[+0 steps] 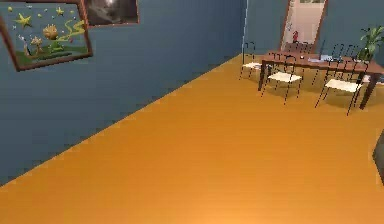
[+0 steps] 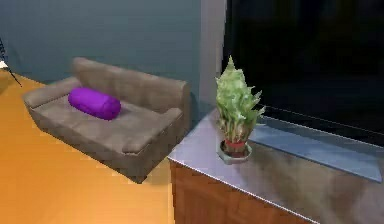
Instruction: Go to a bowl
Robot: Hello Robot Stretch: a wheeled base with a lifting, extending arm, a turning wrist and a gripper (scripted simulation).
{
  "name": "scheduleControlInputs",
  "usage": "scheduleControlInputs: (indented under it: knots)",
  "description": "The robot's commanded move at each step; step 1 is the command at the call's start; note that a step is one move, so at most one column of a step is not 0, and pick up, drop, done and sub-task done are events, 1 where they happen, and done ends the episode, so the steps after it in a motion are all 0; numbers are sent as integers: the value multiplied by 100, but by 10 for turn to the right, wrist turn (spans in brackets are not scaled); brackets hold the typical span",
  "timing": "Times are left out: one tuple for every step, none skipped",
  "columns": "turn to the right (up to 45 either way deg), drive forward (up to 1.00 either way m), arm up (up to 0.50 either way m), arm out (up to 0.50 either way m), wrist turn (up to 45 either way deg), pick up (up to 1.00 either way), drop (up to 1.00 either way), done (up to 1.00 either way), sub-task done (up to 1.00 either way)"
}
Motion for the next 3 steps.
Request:
scheduleControlInputs:
  knots:
    - [-450,0,0,0,0,0,0,0,0]
    - [-240,0,0,0,0,0,0,0,0]
    - [0,100,0,0,0,0,0,0,0]
